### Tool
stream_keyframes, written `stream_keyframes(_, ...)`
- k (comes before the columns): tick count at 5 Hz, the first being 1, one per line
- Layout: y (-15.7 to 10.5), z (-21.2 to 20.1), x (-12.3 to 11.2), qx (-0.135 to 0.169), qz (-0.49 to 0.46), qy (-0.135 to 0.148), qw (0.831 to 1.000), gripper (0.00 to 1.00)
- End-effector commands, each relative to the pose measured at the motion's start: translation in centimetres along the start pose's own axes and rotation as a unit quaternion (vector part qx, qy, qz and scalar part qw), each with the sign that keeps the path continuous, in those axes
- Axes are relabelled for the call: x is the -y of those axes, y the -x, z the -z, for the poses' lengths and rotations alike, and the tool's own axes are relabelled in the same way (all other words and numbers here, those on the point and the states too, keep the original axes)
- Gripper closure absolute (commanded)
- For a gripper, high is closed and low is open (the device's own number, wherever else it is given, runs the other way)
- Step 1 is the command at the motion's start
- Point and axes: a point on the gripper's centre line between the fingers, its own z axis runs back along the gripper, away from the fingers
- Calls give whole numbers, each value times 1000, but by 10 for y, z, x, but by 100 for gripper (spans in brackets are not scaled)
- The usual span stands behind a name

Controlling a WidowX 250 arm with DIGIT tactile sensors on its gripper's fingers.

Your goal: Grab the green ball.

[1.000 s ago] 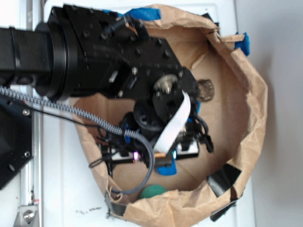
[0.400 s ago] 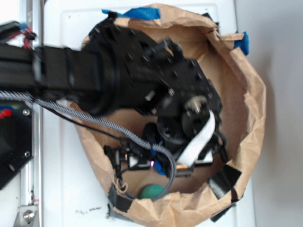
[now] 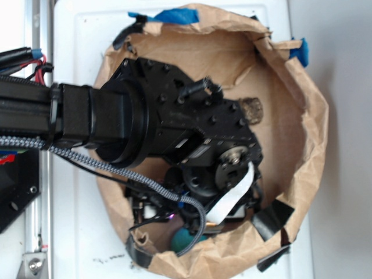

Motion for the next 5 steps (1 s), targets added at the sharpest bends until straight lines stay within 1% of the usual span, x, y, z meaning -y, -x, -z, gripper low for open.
stream_keyframes(1, -27, 10, 8, 21, 53, 11, 998, 0)
stream_keyframes(2, -31, 23, -3, 39, 55, 19, 998, 0)
stream_keyframes(3, -38, 34, -7, 58, 64, 43, 995, 0)
stream_keyframes(4, -44, 39, -3, 65, 80, 50, 993, 25)
stream_keyframes(5, -43, 37, 2, 72, 89, 45, 992, 100)
